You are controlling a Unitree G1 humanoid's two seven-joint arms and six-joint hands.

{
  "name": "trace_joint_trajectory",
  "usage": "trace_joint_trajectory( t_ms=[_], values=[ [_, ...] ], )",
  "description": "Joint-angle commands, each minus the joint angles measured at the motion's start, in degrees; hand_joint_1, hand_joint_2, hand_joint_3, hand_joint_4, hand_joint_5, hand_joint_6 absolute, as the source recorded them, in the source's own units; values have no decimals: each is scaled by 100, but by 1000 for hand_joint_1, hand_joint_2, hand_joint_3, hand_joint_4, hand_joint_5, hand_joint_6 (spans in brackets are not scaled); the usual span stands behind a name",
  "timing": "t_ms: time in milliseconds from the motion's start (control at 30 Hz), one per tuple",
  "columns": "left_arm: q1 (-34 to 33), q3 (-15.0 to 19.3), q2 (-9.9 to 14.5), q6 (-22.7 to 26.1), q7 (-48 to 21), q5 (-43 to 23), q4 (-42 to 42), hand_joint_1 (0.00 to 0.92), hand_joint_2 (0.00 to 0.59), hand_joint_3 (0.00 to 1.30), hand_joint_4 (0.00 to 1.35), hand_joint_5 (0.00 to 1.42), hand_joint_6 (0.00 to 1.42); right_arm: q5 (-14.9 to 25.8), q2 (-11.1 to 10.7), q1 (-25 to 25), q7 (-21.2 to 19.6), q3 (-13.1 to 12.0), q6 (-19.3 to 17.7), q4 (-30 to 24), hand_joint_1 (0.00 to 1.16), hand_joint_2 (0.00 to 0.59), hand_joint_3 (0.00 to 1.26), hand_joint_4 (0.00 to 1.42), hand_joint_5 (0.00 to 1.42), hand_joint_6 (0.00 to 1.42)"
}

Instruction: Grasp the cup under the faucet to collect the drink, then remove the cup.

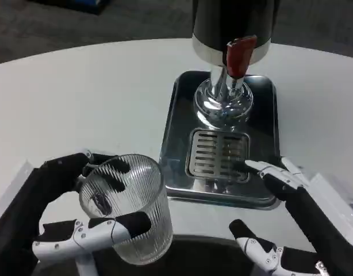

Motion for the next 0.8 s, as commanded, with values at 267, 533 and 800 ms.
trace_joint_trajectory(
  t_ms=[267, 533, 800],
  values=[
    [-222, -61, 55, -76, 2, 3, 62, 643, 0, 653, 691, 752, 484, 5, 32, 54, 36, 27, -24, -6, 620, 414, 196, 130, 26, 0],
    [-622, 121, 238, -352, 89, 109, 655, 643, 0, 653, 691, 752, 484, -55, 50, -29, 75, 158, 13, 45, 620, 414, 196, 130, 26, 0],
    [-1418, 66, 390, -1131, 298, 340, 2022, 641, 0, 653, 691, 752, 484, -72, 59, -73, 107, 162, 43, 46, 620, 414, 196, 130, 26, 0]
  ],
)
